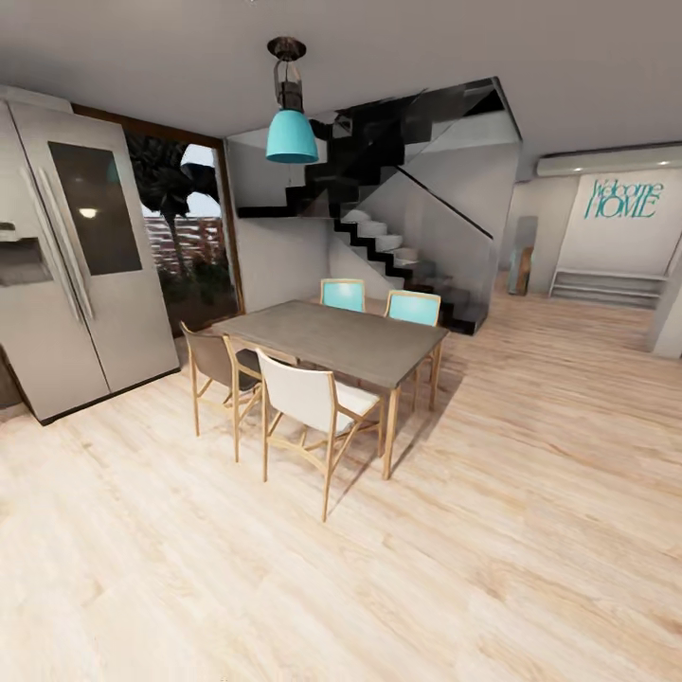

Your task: Pick up the poster from the kitchen countertop and hang it on one of the wall nails in the kitchen.

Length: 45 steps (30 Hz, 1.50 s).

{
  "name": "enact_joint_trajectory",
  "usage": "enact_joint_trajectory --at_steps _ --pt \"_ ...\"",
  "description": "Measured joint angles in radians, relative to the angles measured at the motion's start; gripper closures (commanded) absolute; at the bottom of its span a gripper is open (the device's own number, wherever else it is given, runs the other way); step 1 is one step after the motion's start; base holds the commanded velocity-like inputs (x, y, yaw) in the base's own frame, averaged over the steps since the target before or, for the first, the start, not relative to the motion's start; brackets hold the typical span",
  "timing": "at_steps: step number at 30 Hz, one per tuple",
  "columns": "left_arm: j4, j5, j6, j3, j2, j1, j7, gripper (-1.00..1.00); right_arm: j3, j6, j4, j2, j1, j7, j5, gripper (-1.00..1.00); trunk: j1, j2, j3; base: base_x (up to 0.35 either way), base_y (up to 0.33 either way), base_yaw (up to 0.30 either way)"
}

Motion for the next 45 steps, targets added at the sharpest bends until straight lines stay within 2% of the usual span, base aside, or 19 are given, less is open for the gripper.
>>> enact_joint_trajectory --at_steps 45 --pt "0.028 0.003 -0.001 0.015 0.0 0.0 0.001 -1.0 0.0 0.0 0.004 0.005 0.0 0.0 0.001 -1.0 0.0 0.0 0.0 0.0 0.0 0.293"
